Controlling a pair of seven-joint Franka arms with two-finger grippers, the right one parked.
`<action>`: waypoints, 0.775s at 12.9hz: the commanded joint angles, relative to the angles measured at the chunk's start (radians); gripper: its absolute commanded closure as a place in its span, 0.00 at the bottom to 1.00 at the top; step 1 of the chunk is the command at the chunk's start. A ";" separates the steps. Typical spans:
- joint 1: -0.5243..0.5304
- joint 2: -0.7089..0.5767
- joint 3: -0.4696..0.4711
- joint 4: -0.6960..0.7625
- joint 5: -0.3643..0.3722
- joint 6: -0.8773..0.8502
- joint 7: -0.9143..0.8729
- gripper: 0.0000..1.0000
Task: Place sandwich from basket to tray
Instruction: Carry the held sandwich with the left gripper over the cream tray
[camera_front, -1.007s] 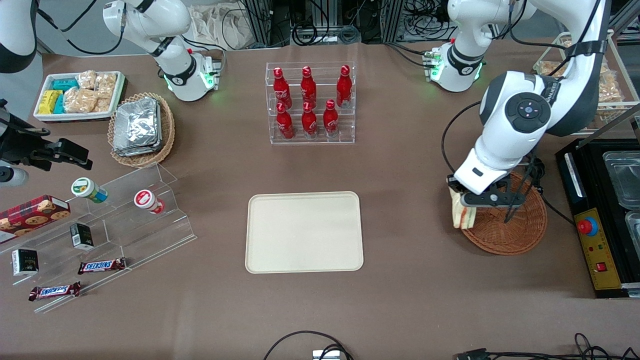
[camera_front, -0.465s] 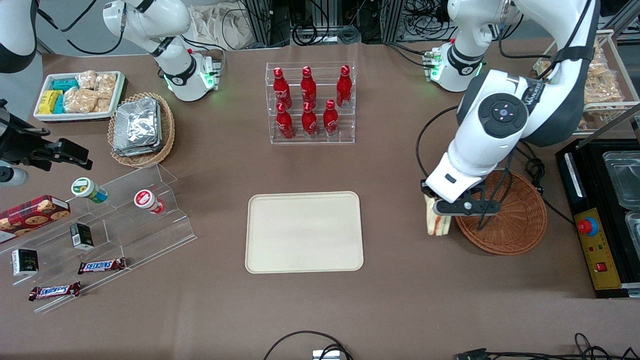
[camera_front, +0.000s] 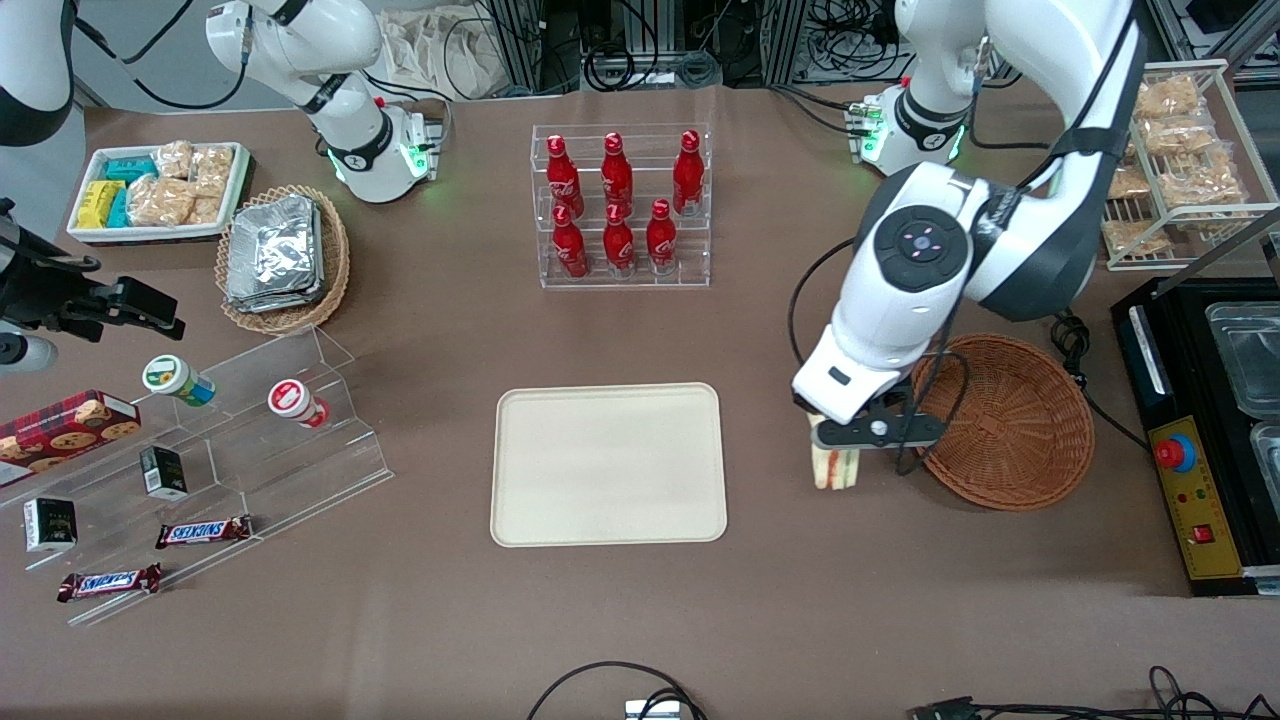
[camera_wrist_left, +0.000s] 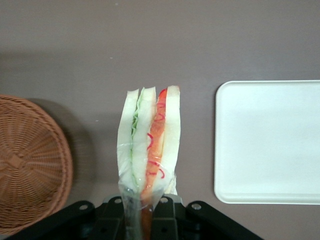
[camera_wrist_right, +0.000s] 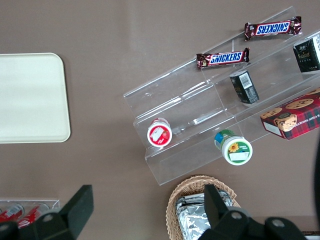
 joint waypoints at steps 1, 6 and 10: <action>-0.058 0.096 0.003 0.128 0.049 -0.037 -0.076 0.84; -0.150 0.238 0.004 0.269 0.052 -0.030 -0.115 0.84; -0.195 0.317 0.003 0.275 0.049 0.022 -0.112 0.80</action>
